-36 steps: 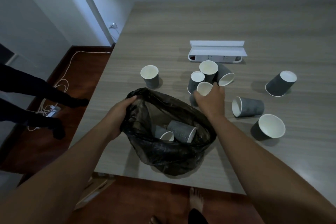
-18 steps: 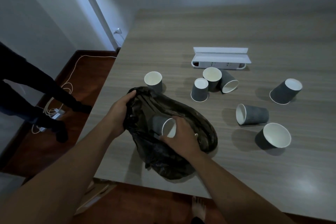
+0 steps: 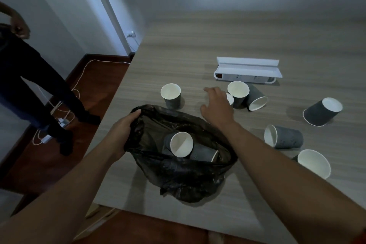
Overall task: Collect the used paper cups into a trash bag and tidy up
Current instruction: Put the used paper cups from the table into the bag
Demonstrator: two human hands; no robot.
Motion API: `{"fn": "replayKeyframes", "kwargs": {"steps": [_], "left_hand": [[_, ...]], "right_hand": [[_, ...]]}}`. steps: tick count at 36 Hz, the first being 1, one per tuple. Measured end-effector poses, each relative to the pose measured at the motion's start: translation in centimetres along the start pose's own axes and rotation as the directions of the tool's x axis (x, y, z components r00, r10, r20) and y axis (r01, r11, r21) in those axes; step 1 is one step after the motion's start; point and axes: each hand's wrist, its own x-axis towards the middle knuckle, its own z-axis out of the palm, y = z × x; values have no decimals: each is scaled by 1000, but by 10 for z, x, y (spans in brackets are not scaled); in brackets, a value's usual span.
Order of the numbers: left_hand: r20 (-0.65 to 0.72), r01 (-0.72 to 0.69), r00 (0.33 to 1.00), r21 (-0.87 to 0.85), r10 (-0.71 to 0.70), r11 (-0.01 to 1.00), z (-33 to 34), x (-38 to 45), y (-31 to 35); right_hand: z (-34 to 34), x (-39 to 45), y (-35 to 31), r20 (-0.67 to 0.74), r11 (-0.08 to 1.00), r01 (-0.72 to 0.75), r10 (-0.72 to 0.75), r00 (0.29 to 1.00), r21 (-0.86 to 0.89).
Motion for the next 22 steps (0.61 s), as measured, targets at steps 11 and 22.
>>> {"fn": "replayKeyframes", "kwargs": {"steps": [11,22], "left_hand": [[-17,-35,999,171,38,985,-11,22,-14],[-73,-64,994,198,80,978,-18,27,-15]], "right_hand": [[78,52,-32,306,964,227,-177,935,-135],[92,49,-26,163,998,58,-60,985,20]]}}
